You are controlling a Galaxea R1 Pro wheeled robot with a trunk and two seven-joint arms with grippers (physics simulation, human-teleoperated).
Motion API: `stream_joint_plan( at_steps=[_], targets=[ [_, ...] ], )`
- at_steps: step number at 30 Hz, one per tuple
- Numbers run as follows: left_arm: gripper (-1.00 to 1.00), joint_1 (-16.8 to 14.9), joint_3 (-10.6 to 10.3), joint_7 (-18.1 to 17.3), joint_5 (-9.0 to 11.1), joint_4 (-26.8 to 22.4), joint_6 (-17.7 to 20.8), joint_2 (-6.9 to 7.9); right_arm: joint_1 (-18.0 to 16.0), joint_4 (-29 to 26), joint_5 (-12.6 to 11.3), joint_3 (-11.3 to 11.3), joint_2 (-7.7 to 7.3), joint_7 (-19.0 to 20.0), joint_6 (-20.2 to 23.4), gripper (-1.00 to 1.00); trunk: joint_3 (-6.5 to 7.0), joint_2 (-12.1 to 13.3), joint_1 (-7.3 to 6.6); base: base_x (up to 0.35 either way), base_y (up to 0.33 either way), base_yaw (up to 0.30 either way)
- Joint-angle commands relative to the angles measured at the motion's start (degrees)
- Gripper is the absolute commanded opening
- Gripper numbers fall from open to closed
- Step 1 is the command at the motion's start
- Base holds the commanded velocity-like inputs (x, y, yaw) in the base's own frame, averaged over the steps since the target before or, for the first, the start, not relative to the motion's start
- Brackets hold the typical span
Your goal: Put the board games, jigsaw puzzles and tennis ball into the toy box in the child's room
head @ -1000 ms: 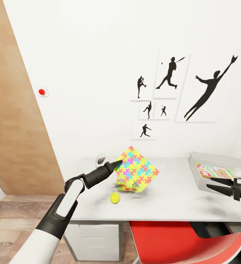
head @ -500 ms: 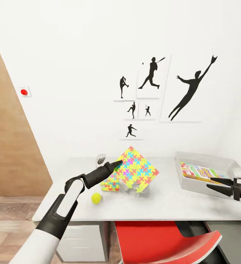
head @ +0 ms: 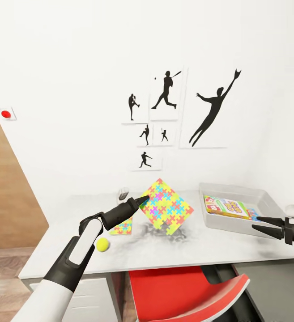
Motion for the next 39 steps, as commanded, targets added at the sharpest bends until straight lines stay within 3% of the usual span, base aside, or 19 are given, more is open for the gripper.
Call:
stream_joint_plan(
  at_steps=[1, 14, 20, 30, 31, 32, 33, 36, 39],
  targets=[
    [-1.0, -0.1, 0.1, -0.1, 0.2, 0.0, 0.3, -0.02, -0.1, 0.0, -0.3, 0.0, -0.02, 0.0, 0.5, 1.0, -0.13, -0.1, 0.04, 0.0, -0.011, -0.028],
    [-1.0, 0.0, 0.0, -0.3, 0.4, 0.0, 0.1, -0.05, -0.1, 0.2, -0.4, 0.0, -0.04, 0.1, 0.5, 1.0, -0.12, -0.1, 0.04, 0.073, -0.026, -0.006],
    [-1.0, 0.0, -0.2, -1.0, 0.9, 0.4, 0.0, -1.26, -0.1, 0.8, -0.8, 0.0, 0.16, 0.4, 0.5, 1.0, -0.12, -0.1, 0.04, 0.03, -0.011, 0.0],
    [-1.0, -0.3, -0.7, -4.1, 0.9, 3.0, -0.7, -4.01, -0.1, 3.6, -1.5, 0.0, 0.28, 10.8, 0.5, 1.0, -0.12, -0.1, 0.04, 0.006, -0.002, 0.0],
    [-1.0, -1.0, -1.9, -4.4, 1.0, 5.6, -0.9, -5.47, -0.2, 4.0, -1.6, 0.1, 0.55, 12.1, 0.6, 1.0, -0.12, -0.1, 0.04, 0.0, 0.0, 0.0],
    [-1.0, -1.0, -1.9, -4.4, 1.0, 5.6, -0.9, -5.47, -0.2, 4.0, -1.6, 0.1, 0.55, 12.1, 0.6, 1.0, -0.12, -0.1, 0.04, 0.0, 0.0, 0.0],
    [-1.0, -2.2, -3.4, -4.5, 1.0, 7.3, -0.9, -6.12, -0.2, 4.2, -1.6, 0.1, 1.08, 12.5, 0.8, 1.0, -0.12, -0.1, 0.04, 0.0, 0.0, 0.0],
    [-1.0, -5.4, -6.9, -4.8, 1.5, 10.8, 0.0, -6.69, -0.3, 4.4, -1.2, 0.0, 2.36, 13.0, 1.0, 1.0, -0.12, -0.1, 0.04, 0.0, 0.0, 0.0],
    [-1.0, -7.5, -8.7, -4.8, 4.1, 12.4, 2.8, -6.62, -0.4, 4.5, -1.0, -0.1, 2.54, 13.2, 0.9, 1.0, -0.12, -0.1, 0.04, 0.0, 0.0, 0.0]
  ],
)
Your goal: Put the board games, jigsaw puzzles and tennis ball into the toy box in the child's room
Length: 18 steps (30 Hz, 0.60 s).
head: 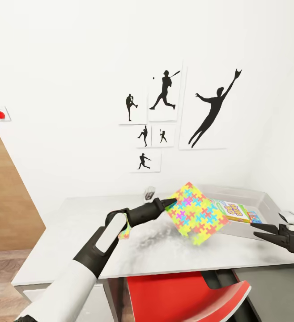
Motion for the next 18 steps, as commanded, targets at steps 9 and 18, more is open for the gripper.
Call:
stream_joint_plan(
  at_steps=[9, 18],
  targets=[
    [-1.0, -2.7, -2.6, 0.0, 2.5, 1.4, 4.5, 0.03, 0.0, 0.0, -0.1, 0.0, -0.54, 0.3, 0.6, 1.0, -0.13, -0.1, 0.04, 0.0, 0.0, 0.0],
    [-1.0, -4.3, -5.1, 0.4, 2.8, 1.9, 6.9, -0.01, 0.0, 0.0, -0.1, -0.8, -1.39, 0.4, 0.6, 1.0, -0.13, -0.1, 0.04, 0.0, 0.0, 0.0]
  ],
)
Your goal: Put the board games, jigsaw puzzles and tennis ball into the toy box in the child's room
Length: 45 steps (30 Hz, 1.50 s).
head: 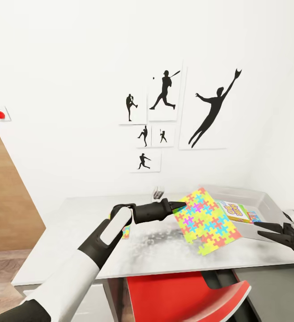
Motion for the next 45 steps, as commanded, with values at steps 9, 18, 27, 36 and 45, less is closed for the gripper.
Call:
stream_joint_plan(
  at_steps=[9, 18, 27, 36, 45],
  targets=[
    [-1.0, -1.6, -2.9, 0.1, -0.1, 1.0, 1.4, -0.08, 0.0, -0.5, 0.1, -0.3, -1.12, 0.2, 0.5, 1.0, -0.13, -0.1, 0.04, 0.0, 0.0, 0.0],
    [-1.0, -4.0, -6.6, -0.3, 0.2, 3.5, 1.7, -0.24, -0.2, -1.8, 0.3, 0.2, -4.73, 0.2, 0.3, 1.0, -0.13, -0.1, 0.04, 0.0, 0.0, 0.0],
    [-1.0, -4.7, -7.8, -0.1, -0.1, 4.4, 2.0, -0.14, -0.4, -5.0, 2.3, 2.8, -5.75, 0.1, 0.4, 1.0, -0.13, -0.1, 0.04, 0.0, 0.0, 0.0],
    [-1.0, -5.0, -8.4, 0.1, -3.0, 4.6, 2.2, -0.09, -0.9, -7.5, 6.1, 7.2, -4.69, 0.0, 1.0, 1.0, -0.13, -0.1, 0.04, 0.0, 0.0, 0.0],
    [-1.0, -5.0, -9.5, -0.3, -7.4, 3.5, 1.8, -0.27, -2.1, -8.1, 10.8, 8.3, -0.56, -0.2, 3.0, 1.0, -0.13, -0.1, 0.04, 0.0, 0.0, 0.0]
  ],
)
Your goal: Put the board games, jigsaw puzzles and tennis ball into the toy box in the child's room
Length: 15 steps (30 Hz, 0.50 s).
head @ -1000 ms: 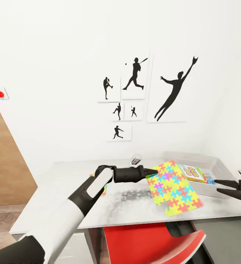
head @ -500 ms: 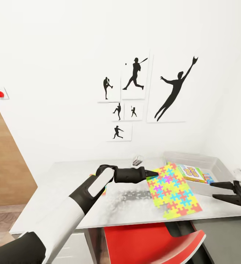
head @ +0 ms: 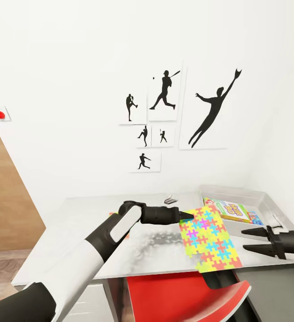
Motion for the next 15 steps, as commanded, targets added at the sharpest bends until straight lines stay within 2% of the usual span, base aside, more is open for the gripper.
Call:
stream_joint_plan(
  at_steps=[1, 2, 6, 7, 11, 15],
  targets=[
    [-1.0, 0.0, -0.1, -0.2, -0.4, -0.2, 0.1, 0.0, -0.5, 0.0, 1.2, 0.1, 0.86, 0.1, 1.1, 1.0, -0.13, -0.1, 0.04, 0.0, 0.0, 0.0],
    [-1.0, 0.0, -0.1, -0.2, -0.4, -0.2, 0.1, 0.0, -0.5, 0.0, 1.2, 0.1, 0.86, 0.1, 1.1, 1.0, -0.13, -0.1, 0.04, 0.0, 0.0, 0.0],
    [-1.0, 0.1, -1.0, 0.1, -1.1, -1.6, -0.2, 0.0, -1.8, -0.1, 7.1, 0.1, 4.31, 0.0, 3.3, 1.0, -0.13, -0.1, 0.04, 0.0, 0.0, 0.0],
    [-1.0, 0.1, -1.0, 0.1, -1.1, -1.6, -0.2, 0.0, -1.8, -0.1, 7.1, 0.1, 4.31, 0.0, 3.3, 1.0, -0.13, -0.1, 0.04, 0.0, 0.0, 0.0],
    [-1.0, 0.1, -2.4, 0.3, -1.4, -2.3, -0.4, -0.09, -2.5, -0.1, 10.6, 0.0, 6.19, 0.1, 4.5, 1.0, -0.13, -0.1, 0.04, 0.0, 0.0, 0.0],
    [-1.0, 0.1, -3.1, 0.4, -1.5, -2.6, -0.4, -0.19, -2.7, -0.1, 11.8, -0.1, 6.83, 0.1, 5.0, 1.0, -0.13, -0.1, 0.04, 0.0, 0.0, 0.0]
  ],
)
